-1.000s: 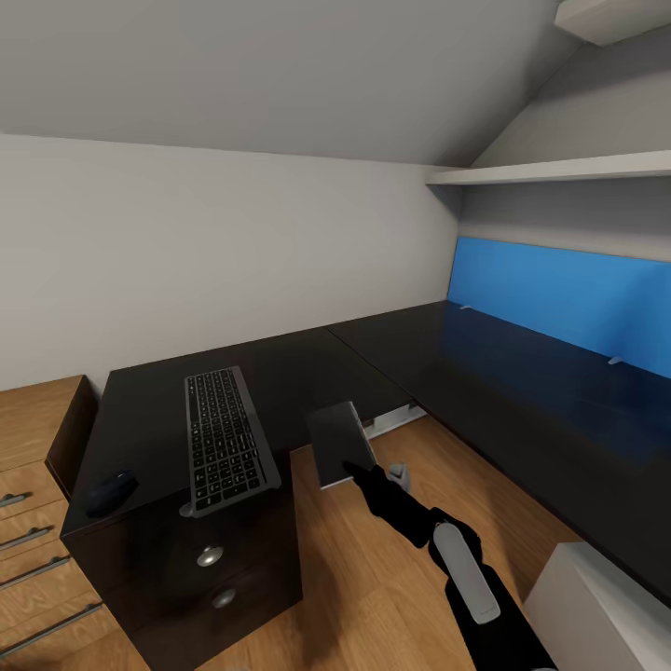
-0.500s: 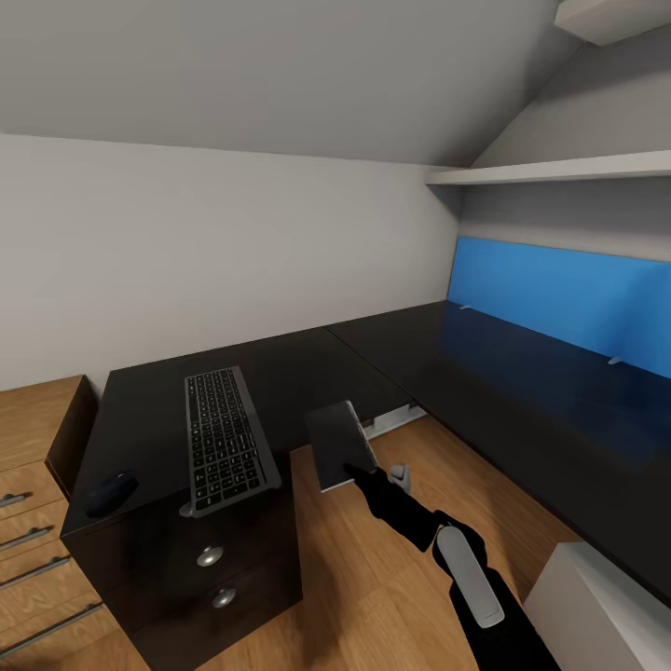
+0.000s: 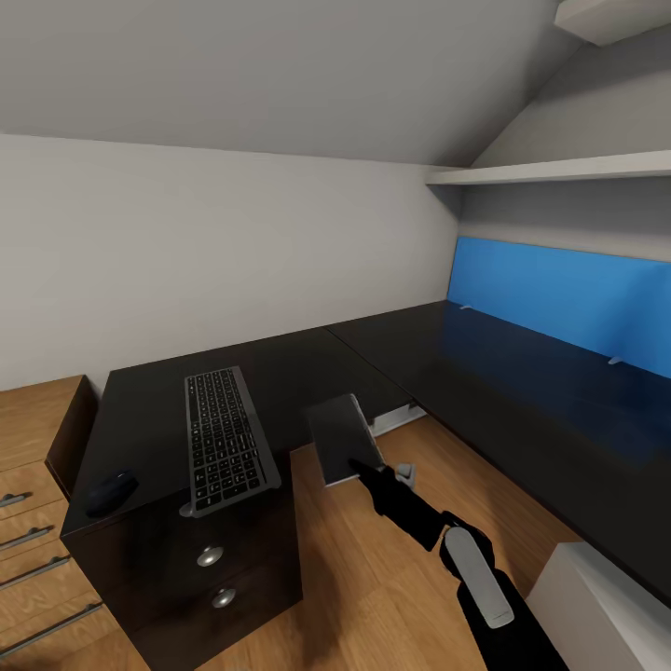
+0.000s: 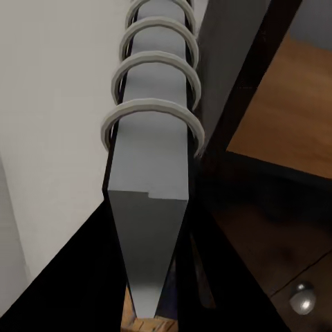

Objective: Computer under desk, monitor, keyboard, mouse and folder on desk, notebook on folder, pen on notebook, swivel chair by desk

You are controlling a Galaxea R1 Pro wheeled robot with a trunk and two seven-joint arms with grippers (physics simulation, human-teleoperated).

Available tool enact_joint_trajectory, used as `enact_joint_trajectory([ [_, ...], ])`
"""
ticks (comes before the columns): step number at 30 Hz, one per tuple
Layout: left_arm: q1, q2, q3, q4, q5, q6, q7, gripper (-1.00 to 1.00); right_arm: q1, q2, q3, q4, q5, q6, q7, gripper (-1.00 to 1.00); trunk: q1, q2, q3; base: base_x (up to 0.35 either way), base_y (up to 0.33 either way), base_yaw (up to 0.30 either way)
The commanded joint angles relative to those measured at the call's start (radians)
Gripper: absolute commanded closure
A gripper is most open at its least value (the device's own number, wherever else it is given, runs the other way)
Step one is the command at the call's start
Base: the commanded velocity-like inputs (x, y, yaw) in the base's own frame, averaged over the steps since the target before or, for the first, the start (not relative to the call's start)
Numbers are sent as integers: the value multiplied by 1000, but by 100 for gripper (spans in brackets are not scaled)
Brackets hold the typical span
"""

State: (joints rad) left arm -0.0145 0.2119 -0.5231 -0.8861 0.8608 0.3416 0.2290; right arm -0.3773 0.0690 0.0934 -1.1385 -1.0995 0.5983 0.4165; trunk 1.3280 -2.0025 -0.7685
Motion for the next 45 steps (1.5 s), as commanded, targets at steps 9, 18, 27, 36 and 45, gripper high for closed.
enact_joint_trajectory([
  [9, -1, 1, -5, -2, 11, -1, 10, -100, 0, -11, -1, 25, -249, 2, 24, 100, 0, 0, -1, 0, 0, 0],
  [18, -1, 1, -6, -1, 12, -17, 10, -100, -1, -11, -8, 31, -264, -20, 15, 100, 0, 0, -1, 0, 0, 0],
  [27, -1, 1, -7, -1, 12, -18, 10, -100, -3, -3, -12, 28, -267, -61, -142, 100, 0, 0, -1, 0, 0, 0],
  [36, -1, 0, -8, -1, 12, -18, 10, -100, -5, 22, -15, 25, -274, -269, -349, 100, 0, 0, -1, 0, 0, 0],
  [45, -1, 0, -10, -1, 11, -18, 10, -100, -5, 21, -15, -50, -414, -298, -361, 100, 0, 0, -1, 0, 0, 15],
])
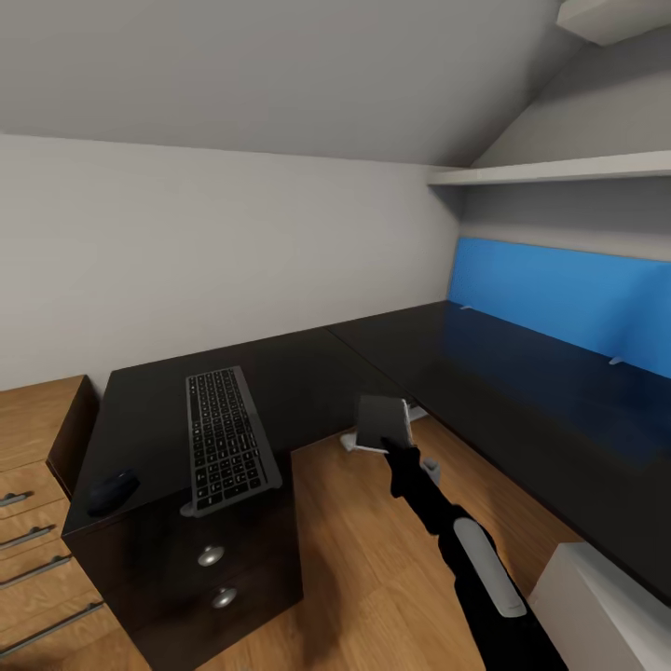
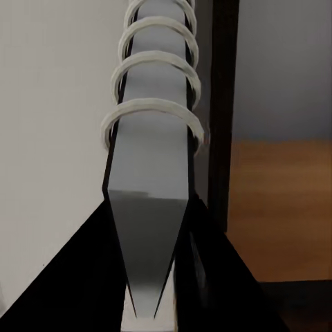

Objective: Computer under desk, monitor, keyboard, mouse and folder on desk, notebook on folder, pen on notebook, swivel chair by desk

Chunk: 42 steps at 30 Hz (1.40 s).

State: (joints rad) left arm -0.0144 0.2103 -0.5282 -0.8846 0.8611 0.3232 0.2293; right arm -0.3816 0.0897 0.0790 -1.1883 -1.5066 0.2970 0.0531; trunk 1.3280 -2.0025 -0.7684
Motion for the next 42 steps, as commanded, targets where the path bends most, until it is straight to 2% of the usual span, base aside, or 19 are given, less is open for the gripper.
enact_joint_trajectory([
  [1, -1, 1, -5, -2, 10, 1, 10, -100, 0, 0, 0, -1, -13, 2, 2, 100, 0, 0, -1, 0, 0, 128],
  [6, -1, 1, -2, -2, 12, 1, 10, -100, 0, 2, 3, -4, -32, -3, 0, 100, 0, 0, 1, 0, 0, 196],
  [15, -1, 2, 6, -1, 15, 0, 11, -100, 0, 2, 6, -4, -35, -5, -3, 100, 0, 0, 7, 0, 0, 244],
  [16, -1, 3, 34, -1, 16, 0, 9, -100, 0, 1, 8, -4, -34, -5, -4, 100, 0, 0, 8, 0, 0, 253],
  [19, -1, 2, 68, 0, 16, 0, 7, -100, 0, 2, 10, -3, -30, -5, -4, 100, 0, 0, 10, 0, 0, 253],
  [21, -1, 2, 103, 0, 16, -1, 4, -100, 0, 2, 14, -4, -20, -6, -9, 100, 0, 0, 11, 0, 0, 254],
  [23, -1, 2, 112, 0, 16, -1, 4, -100, 0, 2, 17, -6, -10, -6, -21, 100, 0, 0, 12, 0, 0, 256],
  [25, -1, 1, 118, 1, 16, -1, 2, -100, 0, 3, 22, -9, 16, -8, -58, 100, 0, 0, 13, 0, 0, 261],
  [26, -1, -1, 122, 14, 13, -2, 1, -100, 0, 4, 25, -16, 62, -13, -157, 100, 0, 0, 13, 0, 0, 265],
  [29, -1, -1, 122, 29, 9, -2, 0, -100, 0, -1, 24, -62, 80, -12, -264, 100, 0, 0, 13, 0, 0, 234],
  [33, -1, -2, 122, 33, 8, -2, -1, -100, 0, -9, 22, -118, 83, -10, -307, 100, 0, 0, 13, 0, 0, 93],
  [38, -1, -2, 122, 35, 6, -3, -1, -100, 1, -30, 22, -145, 81, -7, -323, 100, 0, 0, 13, 0, 0, 25],
  [42, -1, -2, 121, 35, 6, -3, -1, -100, 1, -35, 21, -147, 83, -7, -323, 100, 0, 0, 13, 0, 0, 4],
])
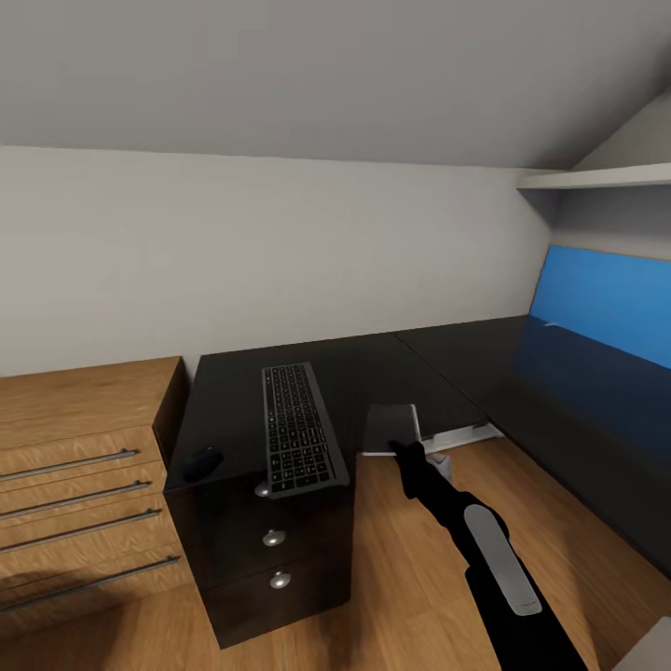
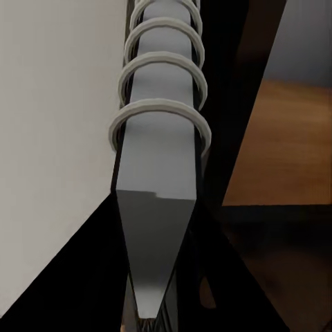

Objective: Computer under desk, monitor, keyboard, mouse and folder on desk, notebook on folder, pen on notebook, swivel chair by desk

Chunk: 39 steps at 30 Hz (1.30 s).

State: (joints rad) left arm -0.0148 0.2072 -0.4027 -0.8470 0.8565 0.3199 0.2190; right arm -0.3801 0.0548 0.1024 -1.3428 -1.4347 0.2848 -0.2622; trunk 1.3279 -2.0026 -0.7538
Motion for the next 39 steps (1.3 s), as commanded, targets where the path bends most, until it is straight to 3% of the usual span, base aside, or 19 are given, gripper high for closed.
enact_joint_trajectory([
  [1, -1, 1, -5, -2, 10, 1, 10, -100, 0, -1, -2, 8, 12, 4, -7, 100, 0, 0, -1, 0, 0, 1],
  [5, -1, 2, -30, 17, 8, -8, 10, -100, 0, -1, -2, 9, 20, 0, -8, 100, 0, 0, -1, 0, 0, 0],
  [11, -1, 2, -84, 50, 8, -106, 10, -100, 0, -1, -1, 10, 33, -2, -6, 100, 0, 0, -1, 0, 0, 0],
  [12, -1, 3, -124, 60, 9, -153, 11, -100, 0, -2, -2, 11, 37, 0, 2, 100, 0, 0, -1, 0, 0, 0],
  [15, -1, 3, -141, 63, 10, -167, 11, -100, 0, -5, -2, 17, 38, 2, 24, 100, 0, 0, -1, 0, 0, 0],
  [23, -1, 3, -151, 64, 10, -177, 11, -100, 0, -37, -1, 66, 40, 3, 147, 100, 0, 0, -1, 0, 0, 0],
  [24, -1, 3, -152, 65, 8, -178, 11, -100, 0, -47, 0, 111, 46, 3, 221, 100, 0, 0, -1, 0, 0, 0],
  [28, -1, 3, -152, 65, 7, -180, 11, -100, 0, -50, 0, 143, 93, 2, 287, 100, 0, 0, -1, 12, 0, 0],
  [33, -1, 3, -151, 65, 6, -181, 11, -100, 0, -50, 0, 154, 146, 2, 340, 100, 0, 0, -1, 169, 0, 0],
  [39, -1, 3, -152, 65, 8, -182, 11, -100, 0, -49, 0, 156, 156, 2, 351, 100, 0, 0, -1, 134, 0, 0],
])
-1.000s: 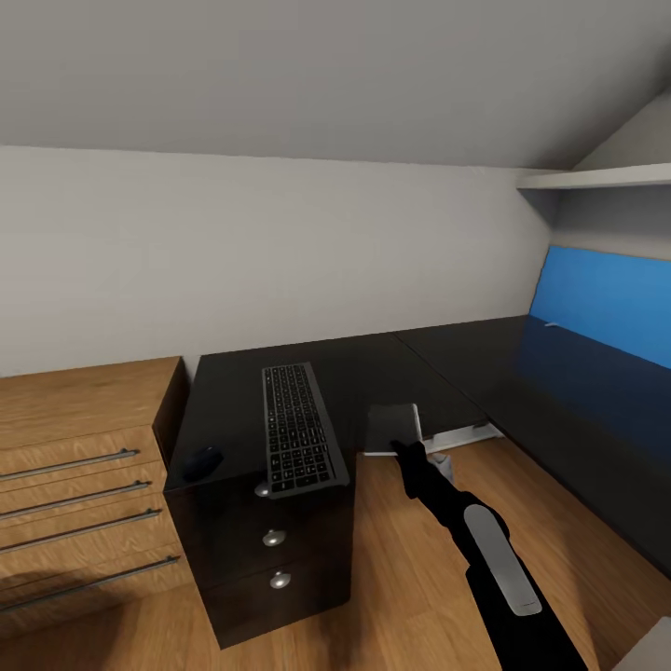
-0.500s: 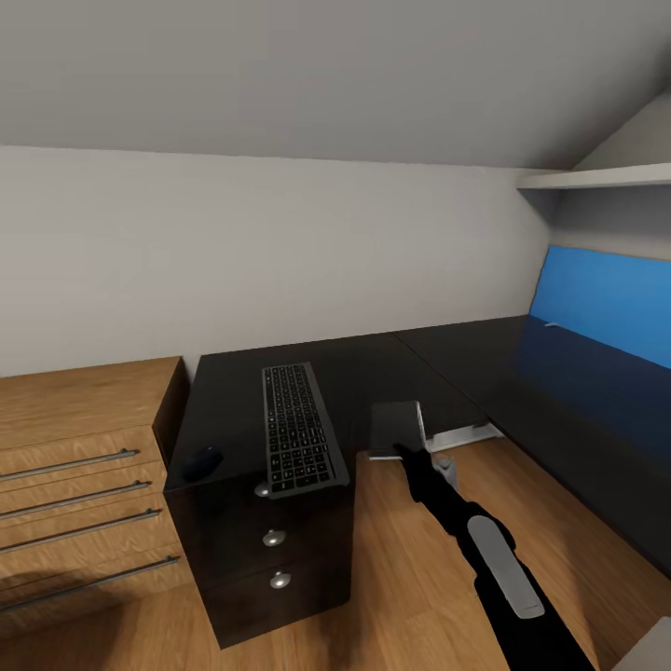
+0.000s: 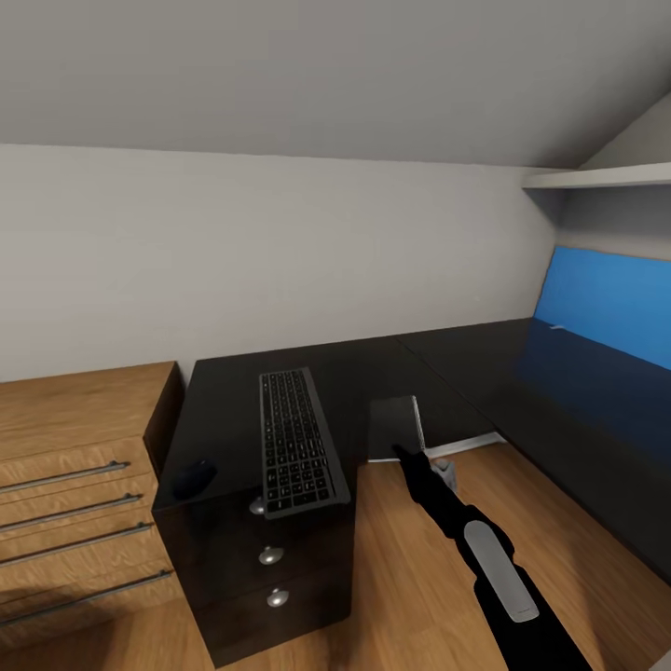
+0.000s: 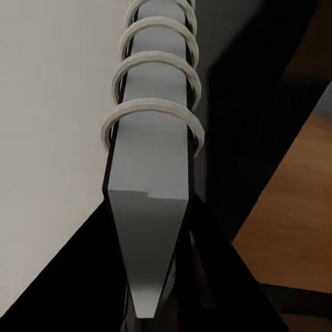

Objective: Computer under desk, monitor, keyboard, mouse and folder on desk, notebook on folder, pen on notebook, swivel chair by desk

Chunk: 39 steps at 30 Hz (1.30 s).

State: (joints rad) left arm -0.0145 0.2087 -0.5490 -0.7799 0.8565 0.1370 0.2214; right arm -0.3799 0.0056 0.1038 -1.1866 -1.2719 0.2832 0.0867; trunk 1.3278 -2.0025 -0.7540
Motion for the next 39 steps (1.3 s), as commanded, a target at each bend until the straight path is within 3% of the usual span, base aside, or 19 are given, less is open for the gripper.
enact_joint_trajectory([
  [1, -1, 1, -6, -2, 8, 1, 9, -100, -1, 0, -1, 0, -6, 4, 3, 100, 0, 0, -1, 52, 0, 0],
  [25, -1, 1, -6, -2, 10, 1, 10, -100, -1, 2, -1, 1, -3, 4, 5, 100, 0, 0, -1, 4, 0, 0],
  [26, -1, 1, -6, -2, 10, 1, 10, -100, -1, 2, -1, 1, -3, 4, 5, -100, 0, 0, -1, 0, 0, 0],
  [39, -1, 1, -6, -2, 10, 1, 9, -100, -1, -1, -1, 1, -3, 5, 8, -100, 0, 0, -1, 0, 0, 0],
])
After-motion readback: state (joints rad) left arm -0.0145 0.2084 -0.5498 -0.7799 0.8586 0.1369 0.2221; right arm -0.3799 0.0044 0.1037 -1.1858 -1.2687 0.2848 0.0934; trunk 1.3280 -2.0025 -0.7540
